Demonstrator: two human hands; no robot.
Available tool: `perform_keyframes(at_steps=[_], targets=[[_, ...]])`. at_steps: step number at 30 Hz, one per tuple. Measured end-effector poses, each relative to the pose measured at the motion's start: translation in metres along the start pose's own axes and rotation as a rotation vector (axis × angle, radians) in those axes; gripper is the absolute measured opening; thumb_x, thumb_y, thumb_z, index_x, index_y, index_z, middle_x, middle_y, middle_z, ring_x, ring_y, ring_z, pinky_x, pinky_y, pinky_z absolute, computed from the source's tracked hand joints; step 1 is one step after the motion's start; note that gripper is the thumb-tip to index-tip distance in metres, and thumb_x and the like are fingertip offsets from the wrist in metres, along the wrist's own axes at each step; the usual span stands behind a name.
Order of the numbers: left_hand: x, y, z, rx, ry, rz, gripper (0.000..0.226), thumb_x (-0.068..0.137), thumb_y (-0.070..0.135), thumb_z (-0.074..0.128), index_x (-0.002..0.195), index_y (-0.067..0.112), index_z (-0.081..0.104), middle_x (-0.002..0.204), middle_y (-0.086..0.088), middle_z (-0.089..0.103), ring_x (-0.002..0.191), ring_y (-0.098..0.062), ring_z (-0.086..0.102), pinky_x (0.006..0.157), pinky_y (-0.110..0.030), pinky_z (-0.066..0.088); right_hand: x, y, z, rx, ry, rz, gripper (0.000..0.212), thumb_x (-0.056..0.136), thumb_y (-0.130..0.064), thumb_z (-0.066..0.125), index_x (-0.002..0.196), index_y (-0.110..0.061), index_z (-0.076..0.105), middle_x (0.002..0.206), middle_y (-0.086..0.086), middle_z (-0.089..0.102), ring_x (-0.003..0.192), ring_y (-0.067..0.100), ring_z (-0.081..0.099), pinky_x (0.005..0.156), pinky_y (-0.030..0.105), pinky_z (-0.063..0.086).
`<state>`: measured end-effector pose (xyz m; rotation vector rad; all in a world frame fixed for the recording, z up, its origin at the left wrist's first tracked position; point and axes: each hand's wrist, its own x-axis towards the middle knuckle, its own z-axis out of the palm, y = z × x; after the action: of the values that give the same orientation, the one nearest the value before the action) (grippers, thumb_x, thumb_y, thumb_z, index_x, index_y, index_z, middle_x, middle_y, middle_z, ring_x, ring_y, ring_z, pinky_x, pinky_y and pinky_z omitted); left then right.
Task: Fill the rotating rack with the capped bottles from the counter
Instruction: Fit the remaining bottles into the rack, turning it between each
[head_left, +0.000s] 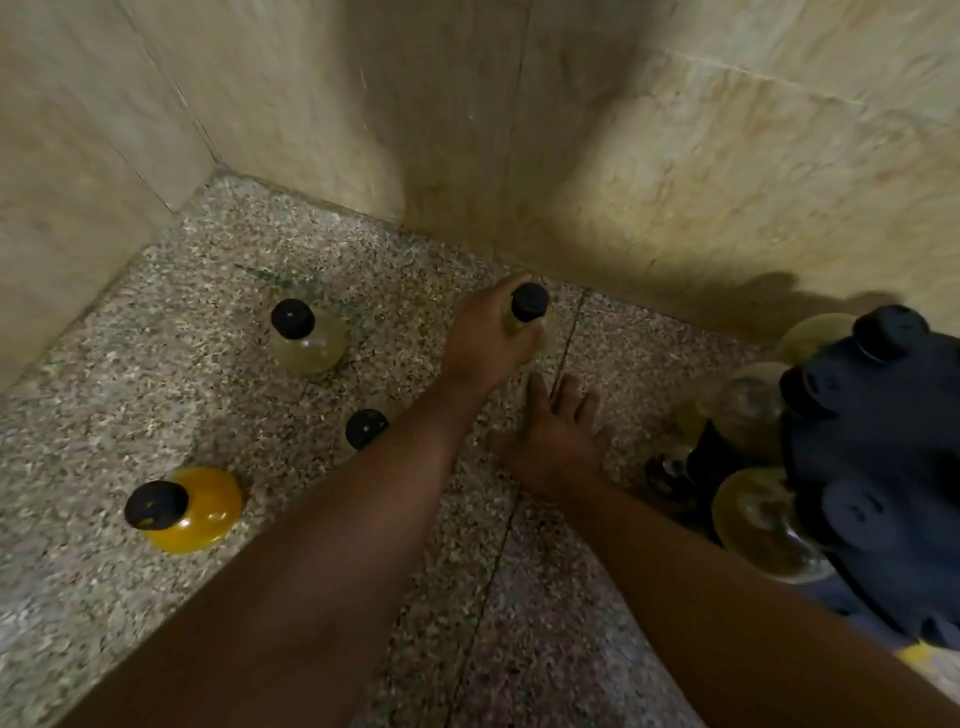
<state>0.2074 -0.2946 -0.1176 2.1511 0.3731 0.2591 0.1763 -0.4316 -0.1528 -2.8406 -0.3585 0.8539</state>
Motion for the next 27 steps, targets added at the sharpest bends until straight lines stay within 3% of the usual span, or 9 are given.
perform_keyframes(at_steps=[2,6,12,16,19,21,27], targets=[[0.003,-0.002,0.001,0.005,-0.011,-0.005,0.056,0.089,0.035,0.074,0.14,0.021,0.056,0.138,-0.003,0.06,0.128,-0.022,0.054,0.107,-0.044,0.045,0.002,-0.001,0.001,-0.002,0.0,0.007,0.105,0.083,-0.084,0.041,0.158,-0.035,-0.014,0.166,0.009,-0.026,0.15,0.042,-0.023,0.114,0.072,-0.003],[0.003,0.002,-0.002,0.001,0.027,-0.007,0.054,0.087,0.034,0.076,0.136,0.02,0.059,0.135,-0.002,0.062,0.126,-0.021,0.056,0.105,-0.04,0.047,0.0,-0.002,0.0,0.011,0.002,0.006,0.106,0.083,-0.083,0.043,0.159,-0.035,-0.012,0.166,0.009,-0.025,0.15,0.041,-0.023,0.115,0.07,-0.005],[-0.015,0.022,-0.011,0.025,0.071,-0.003,0.055,0.086,0.038,0.077,0.135,0.02,0.06,0.131,-0.002,0.065,0.122,-0.019,0.059,0.101,-0.032,0.048,-0.018,-0.002,-0.014,0.073,0.052,-0.028,0.09,0.092,-0.066,0.047,0.161,-0.03,0.001,0.169,0.011,-0.008,0.154,0.039,-0.007,0.118,0.064,0.012],[-0.033,0.044,-0.019,0.048,0.096,0.029,0.057,0.085,0.04,0.077,0.135,0.018,0.061,0.128,-0.004,0.067,0.12,-0.019,0.06,0.102,-0.035,0.05,-0.04,0.006,-0.018,0.15,0.095,-0.063,0.085,0.09,-0.064,0.05,0.159,-0.029,0.014,0.165,0.012,0.018,0.151,0.037,0.018,0.113,0.059,0.033],[-0.052,0.064,-0.026,0.077,0.142,0.033,0.059,0.084,0.038,0.079,0.135,0.016,0.061,0.128,-0.008,0.066,0.12,-0.022,0.06,0.099,-0.028,0.047,-0.061,0.011,-0.025,0.187,0.13,-0.1,0.082,0.088,-0.06,0.054,0.156,-0.026,0.024,0.156,0.013,0.036,0.138,0.036,0.042,0.104,0.051,0.047],[-0.072,0.076,-0.028,0.087,0.177,0.042,0.061,0.082,0.042,0.08,0.135,0.018,0.061,0.128,-0.005,0.066,0.121,-0.02,0.06,0.102,-0.032,0.05,-0.082,0.016,-0.031,0.212,0.163,-0.151,0.075,0.09,-0.056,0.054,0.152,-0.023,0.032,0.145,0.014,0.046,0.124,0.035,0.053,0.096,0.046,0.052],[-0.137,0.105,-0.029,0.105,0.233,0.025,0.063,0.082,0.047,0.078,0.137,0.024,0.059,0.132,-0.002,0.063,0.123,-0.017,0.054,0.105,-0.033,0.045,-0.151,0.039,-0.041,0.288,0.255,-0.249,0.055,0.094,-0.046,0.054,0.141,-0.018,0.049,0.131,0.009,0.061,0.114,0.03,0.061,0.086,0.037,0.053]])
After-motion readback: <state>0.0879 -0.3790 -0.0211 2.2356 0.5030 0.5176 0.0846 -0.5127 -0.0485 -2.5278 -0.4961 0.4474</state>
